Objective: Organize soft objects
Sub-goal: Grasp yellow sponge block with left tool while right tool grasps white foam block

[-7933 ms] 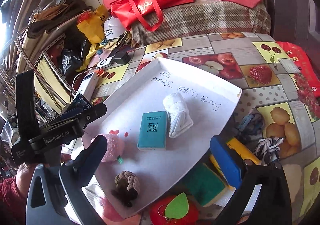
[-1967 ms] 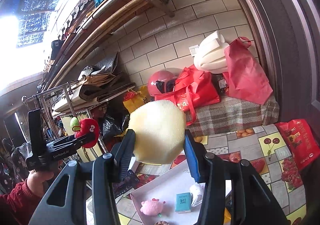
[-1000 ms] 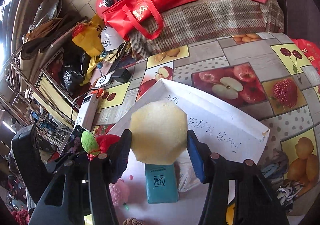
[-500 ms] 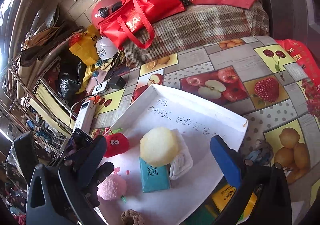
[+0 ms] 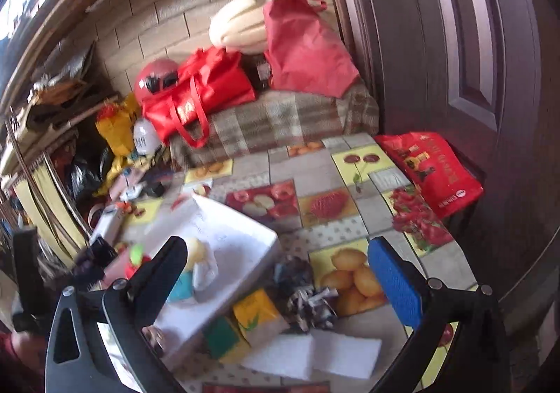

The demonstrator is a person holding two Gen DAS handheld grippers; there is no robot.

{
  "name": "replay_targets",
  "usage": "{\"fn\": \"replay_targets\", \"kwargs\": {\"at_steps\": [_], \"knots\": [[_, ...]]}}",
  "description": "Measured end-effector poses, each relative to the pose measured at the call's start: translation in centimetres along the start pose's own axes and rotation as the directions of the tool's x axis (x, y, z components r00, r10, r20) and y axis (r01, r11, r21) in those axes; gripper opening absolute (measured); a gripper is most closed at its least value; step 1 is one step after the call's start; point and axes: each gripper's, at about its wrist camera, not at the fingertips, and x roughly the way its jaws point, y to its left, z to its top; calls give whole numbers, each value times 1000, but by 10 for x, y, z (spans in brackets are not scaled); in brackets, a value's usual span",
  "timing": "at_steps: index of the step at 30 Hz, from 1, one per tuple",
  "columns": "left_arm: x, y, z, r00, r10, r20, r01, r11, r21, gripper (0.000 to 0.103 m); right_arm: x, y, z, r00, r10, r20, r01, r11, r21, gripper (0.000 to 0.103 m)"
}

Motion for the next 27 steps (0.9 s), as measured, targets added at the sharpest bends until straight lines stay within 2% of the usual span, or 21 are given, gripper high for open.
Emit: {"fn": "replay_targets", "kwargs": {"at_steps": [3, 5, 7, 9, 11, 13, 15, 19, 22, 24, 27], "knots": [[-7, -1, -21, 999, -19, -30, 19, 1000, -8, 103, 19, 21, -28, 996, 33, -86, -47, 984, -171, 103], [-13, 2, -32, 999, -9, -49, 8, 1000, -13, 103, 32, 38, -40, 989, 57, -139, -96, 951, -293, 103], [-19, 6, -42, 998, 10, -58, -12, 999, -29, 103, 46, 48, -43, 985, 63, -161, -119, 922, -369, 103], [-24, 13, -49, 998, 27, -59, -31, 998, -63, 103, 61, 49, -35, 990, 29, -141, -82, 917, -389, 103], [-30, 20, -54, 998, 41, -52, -46, 994, -102, 103, 82, 44, -23, 991, -35, -132, -15, 933, -360, 103], [-37, 25, -57, 998, 52, -41, -56, 990, -129, 103, 108, 36, -14, 978, -143, -149, 89, 944, -317, 103], [-43, 25, -60, 998, 59, -31, -63, 988, -141, 103, 125, 32, -10, 972, -167, -165, 111, 947, -303, 103], [-47, 23, -66, 998, 61, -33, -65, 987, -145, 103, 141, 50, -22, 969, -103, -224, 3, 913, -407, 102], [-47, 23, -70, 997, 64, -45, -70, 986, -148, 103, 145, 64, -42, 947, -25, -321, -136, 873, -468, 102], [-46, 23, -71, 997, 66, -47, -72, 986, -153, 103, 139, 70, -55, 938, 19, -347, -201, 843, -498, 102], [-46, 22, -70, 997, 66, -45, -72, 986, -153, 103, 125, 72, -71, 915, 91, -393, -292, 823, -488, 102]]}}
